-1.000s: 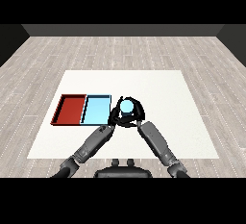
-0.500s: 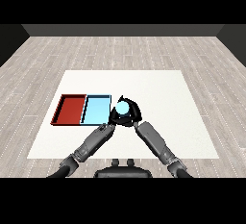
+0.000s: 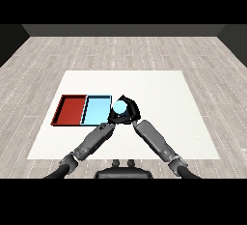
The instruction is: Pick the blue can and put it in the blue box
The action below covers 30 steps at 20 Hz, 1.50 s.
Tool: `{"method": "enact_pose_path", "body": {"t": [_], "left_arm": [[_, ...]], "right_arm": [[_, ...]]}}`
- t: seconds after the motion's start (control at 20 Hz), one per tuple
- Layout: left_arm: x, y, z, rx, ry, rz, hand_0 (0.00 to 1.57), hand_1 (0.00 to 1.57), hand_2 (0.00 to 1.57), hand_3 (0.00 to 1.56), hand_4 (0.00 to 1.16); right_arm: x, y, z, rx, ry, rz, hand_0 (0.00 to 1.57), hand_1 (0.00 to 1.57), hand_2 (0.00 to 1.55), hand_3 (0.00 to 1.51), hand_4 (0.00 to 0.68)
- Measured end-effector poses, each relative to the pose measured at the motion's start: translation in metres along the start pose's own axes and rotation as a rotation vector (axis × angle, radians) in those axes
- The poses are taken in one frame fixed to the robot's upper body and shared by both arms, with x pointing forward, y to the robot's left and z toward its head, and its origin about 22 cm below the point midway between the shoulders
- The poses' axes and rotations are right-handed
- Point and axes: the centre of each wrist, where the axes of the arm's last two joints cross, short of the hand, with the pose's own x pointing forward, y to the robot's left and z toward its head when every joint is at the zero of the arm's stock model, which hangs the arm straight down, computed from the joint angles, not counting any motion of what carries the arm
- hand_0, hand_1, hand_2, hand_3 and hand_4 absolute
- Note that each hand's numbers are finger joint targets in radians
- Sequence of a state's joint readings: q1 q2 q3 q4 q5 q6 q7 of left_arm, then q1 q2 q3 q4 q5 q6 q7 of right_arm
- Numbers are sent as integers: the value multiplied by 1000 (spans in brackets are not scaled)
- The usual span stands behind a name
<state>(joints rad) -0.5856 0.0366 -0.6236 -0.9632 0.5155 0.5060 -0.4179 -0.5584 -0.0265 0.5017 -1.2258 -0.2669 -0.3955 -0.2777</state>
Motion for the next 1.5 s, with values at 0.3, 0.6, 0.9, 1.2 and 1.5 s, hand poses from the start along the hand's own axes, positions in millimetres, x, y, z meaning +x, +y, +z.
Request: {"method": "enact_pose_path", "body": {"t": [0.3, 0.6, 0.9, 1.2, 1.5], "left_arm": [[-2, -4, 5, 55, 31, -51, 1571, 1571, 1555, 1458, 1134], [-3, -6, 0, 85, 12, -75, 1571, 1571, 1558, 1472, 1142], [-3, -7, 3, 99, 14, -96, 1571, 1571, 1559, 1466, 1138], [1, -8, -2, 98, 20, -98, 1571, 1571, 1569, 1478, 1142], [1, -8, -1, 112, 34, -100, 1571, 1571, 1571, 1493, 1149]], "right_arm": [[-3, -1, 4, 0, -4, -19, 1419, 1419, 1454, 1372, 529], [-4, -5, 2, 0, 0, -32, 1425, 1425, 1464, 1376, 522], [-3, -4, 5, -9, 8, -1, 0, 0, 0, 0, 0], [2, -6, 6, -5, 15, 23, 0, 0, 0, 0, 0], [3, -9, 9, -25, 15, 33, 0, 0, 0, 0, 0]]}}
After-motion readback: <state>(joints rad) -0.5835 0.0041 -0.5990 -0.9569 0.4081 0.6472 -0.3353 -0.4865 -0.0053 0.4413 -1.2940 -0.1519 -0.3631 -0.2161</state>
